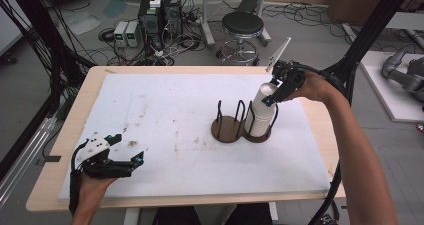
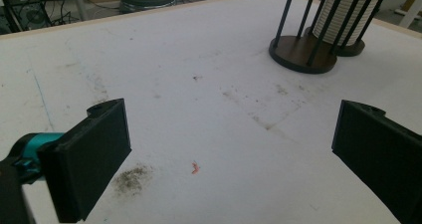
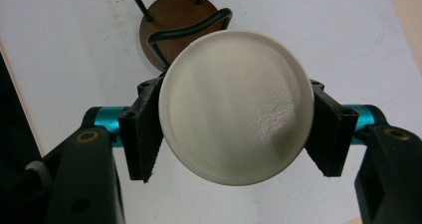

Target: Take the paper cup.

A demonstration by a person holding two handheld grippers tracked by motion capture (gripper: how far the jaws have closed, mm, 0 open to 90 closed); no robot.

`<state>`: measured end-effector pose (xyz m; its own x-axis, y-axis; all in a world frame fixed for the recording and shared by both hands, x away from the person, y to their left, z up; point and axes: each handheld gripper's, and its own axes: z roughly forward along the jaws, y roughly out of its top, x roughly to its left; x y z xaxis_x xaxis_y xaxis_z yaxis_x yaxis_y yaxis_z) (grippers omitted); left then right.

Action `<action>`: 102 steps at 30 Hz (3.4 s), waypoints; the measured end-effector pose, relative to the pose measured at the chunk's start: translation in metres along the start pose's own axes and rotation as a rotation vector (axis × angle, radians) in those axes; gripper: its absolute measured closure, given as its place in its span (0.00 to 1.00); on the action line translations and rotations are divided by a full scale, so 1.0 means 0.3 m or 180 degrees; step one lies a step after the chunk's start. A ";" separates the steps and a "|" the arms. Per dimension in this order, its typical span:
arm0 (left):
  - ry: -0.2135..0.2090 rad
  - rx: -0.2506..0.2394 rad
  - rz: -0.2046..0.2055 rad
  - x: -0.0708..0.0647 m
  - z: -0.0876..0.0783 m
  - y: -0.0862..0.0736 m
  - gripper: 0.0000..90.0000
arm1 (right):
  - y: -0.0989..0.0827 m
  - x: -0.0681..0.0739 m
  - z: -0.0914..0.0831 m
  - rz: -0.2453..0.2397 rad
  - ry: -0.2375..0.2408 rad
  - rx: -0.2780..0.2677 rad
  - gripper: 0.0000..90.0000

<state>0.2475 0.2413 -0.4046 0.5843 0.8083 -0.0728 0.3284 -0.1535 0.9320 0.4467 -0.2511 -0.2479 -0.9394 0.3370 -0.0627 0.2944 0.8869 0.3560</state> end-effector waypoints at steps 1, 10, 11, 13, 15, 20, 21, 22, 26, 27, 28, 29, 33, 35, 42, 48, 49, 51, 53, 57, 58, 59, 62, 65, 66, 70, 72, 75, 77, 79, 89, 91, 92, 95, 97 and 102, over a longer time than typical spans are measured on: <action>-0.0005 -0.0002 0.0004 -0.001 0.001 0.000 0.02 | -0.001 0.000 -0.003 0.0010 0.0002 -0.0011 0.38; -0.0007 0.0001 0.0006 -0.003 0.002 0.001 0.02 | -0.005 0.006 -0.028 0.0030 -0.0037 -0.0098 0.38; -0.0007 -0.0005 0.0004 -0.002 0.001 0.001 0.02 | -0.002 0.009 -0.038 0.0018 -0.0068 -0.0097 0.38; -0.0009 -0.0003 0.0007 -0.002 0.002 0.002 0.02 | 0.004 0.012 -0.055 0.0000 -0.0086 -0.0123 0.38; -0.0014 -0.0008 0.0004 -0.003 0.001 0.002 0.02 | 0.013 0.016 -0.077 -0.0014 -0.0104 -0.0171 0.38; -0.0016 -0.0015 0.0014 -0.004 -0.002 0.005 0.02 | 0.031 0.026 -0.124 -0.0044 -0.0177 -0.0207 0.38; -0.0016 -0.0017 0.0018 -0.003 -0.003 0.006 0.02 | 0.032 0.027 -0.132 -0.0048 -0.0187 -0.0217 0.38; -0.0018 -0.0024 0.0013 -0.004 -0.003 0.007 0.02 | 0.033 0.030 -0.140 -0.0036 -0.0200 -0.0215 0.38; -0.0027 -0.0032 0.0019 -0.004 -0.003 0.009 0.02 | 0.034 0.035 -0.165 -0.0037 -0.0237 -0.0241 0.38; -0.0029 -0.0033 0.0017 -0.005 -0.004 0.010 0.02 | 0.035 0.038 -0.183 -0.0048 -0.0257 -0.0262 0.38; -0.0027 -0.0034 0.0018 -0.005 -0.004 0.010 0.02 | 0.036 0.039 -0.193 -0.0050 -0.0267 -0.0277 0.38; -0.0027 -0.0036 0.0014 -0.006 -0.003 0.010 0.02 | 0.037 0.041 -0.202 -0.0054 -0.0268 -0.0307 0.38; -0.0028 -0.0037 0.0023 -0.007 -0.005 0.011 0.02 | 0.039 0.047 -0.232 -0.0055 -0.0322 -0.0333 0.38; -0.0030 -0.0041 0.0019 -0.007 -0.005 0.011 0.02 | 0.038 0.050 -0.245 -0.0065 -0.0328 -0.0376 0.38; -0.0024 -0.0044 0.0023 -0.007 -0.006 0.012 0.02 | 0.032 0.065 -0.274 -0.0078 -0.0357 -0.0432 0.38; -0.0019 -0.0045 0.0032 -0.008 -0.007 0.013 0.02 | 0.024 0.082 -0.308 -0.0106 -0.0383 -0.0498 0.38; -0.0024 -0.0042 0.0028 -0.009 -0.007 0.014 0.02 | 0.023 0.085 -0.313 -0.0110 -0.0389 -0.0508 0.38; -0.0026 -0.0045 0.0035 -0.011 -0.006 0.014 0.02 | 0.019 0.092 -0.323 -0.0125 -0.0396 -0.0528 0.38; -0.0022 -0.0052 0.0028 -0.013 -0.007 0.014 0.02 | 0.015 0.101 -0.331 -0.0133 -0.0406 -0.0546 0.38; -0.0026 -0.0055 0.0034 -0.014 -0.009 0.016 0.02 | 0.008 0.117 -0.341 -0.0166 -0.0425 -0.0578 0.38; -0.0023 -0.0056 0.0039 -0.015 -0.011 0.016 0.02 | 0.003 0.129 -0.349 -0.0198 -0.0420 -0.0612 0.38; -0.0025 -0.0058 0.0035 -0.016 -0.011 0.016 0.02 | 0.000 0.135 -0.355 -0.0208 -0.0418 -0.0638 0.38; -0.0028 -0.0059 0.0039 -0.020 -0.011 0.017 0.02 | -0.010 0.155 -0.365 -0.0245 -0.0412 -0.0669 0.38; -0.0031 -0.0055 0.0053 -0.022 -0.011 0.018 0.02 | -0.021 0.175 -0.374 -0.0278 -0.0410 -0.0691 0.38; -0.0031 -0.0055 0.0053 -0.022 -0.011 0.018 0.02 | -0.021 0.175 -0.374 -0.0278 -0.0410 -0.0691 0.38; -0.0035 -0.0050 0.0052 -0.023 -0.009 0.019 0.02 | -0.039 0.206 -0.388 -0.0343 -0.0391 -0.0725 0.38; -0.0041 -0.0046 0.0066 -0.026 -0.008 0.019 0.02 | -0.056 0.228 -0.388 -0.0371 -0.0365 -0.0766 0.38; -0.0050 -0.0048 0.0070 -0.030 -0.008 0.021 0.02 | -0.072 0.246 -0.378 -0.0379 -0.0350 -0.0784 0.38; -0.0059 -0.0048 0.0081 -0.032 -0.009 0.022 0.02 | -0.081 0.258 -0.371 -0.0388 -0.0319 -0.0802 0.38; -0.0057 -0.0050 0.0084 -0.033 -0.010 0.023 0.02 | -0.088 0.269 -0.359 -0.0406 -0.0281 -0.0808 0.38; -0.0086 -0.0051 0.0100 -0.041 -0.007 0.025 0.02 | -0.117 0.321 -0.303 -0.0433 -0.0176 -0.0847 0.38; -0.0094 -0.0052 0.0100 -0.041 -0.006 0.025 0.02 | -0.119 0.324 -0.296 -0.0440 -0.0162 -0.0856 0.38; -0.0093 -0.0049 0.0101 -0.042 -0.006 0.025 0.02 | -0.121 0.328 -0.289 -0.0434 -0.0165 -0.0852 0.38; -0.0098 -0.0041 0.0103 -0.041 -0.005 0.024 0.02 | -0.129 0.338 -0.272 -0.0426 -0.0142 -0.0847 0.38; -0.0101 -0.0040 0.0106 -0.041 -0.004 0.024 0.02 | -0.141 0.343 -0.257 -0.0418 -0.0110 -0.0886 0.38; -0.0099 -0.0034 0.0101 -0.042 -0.003 0.024 0.02 | -0.154 0.353 -0.226 -0.0398 -0.0068 -0.0937 0.38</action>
<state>0.2417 0.2306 -0.3967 0.6172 0.7850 -0.0540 0.3014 -0.1725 0.9378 0.3216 -0.2779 -0.2077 -0.9603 0.2404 -0.1413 0.1106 0.7933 0.5987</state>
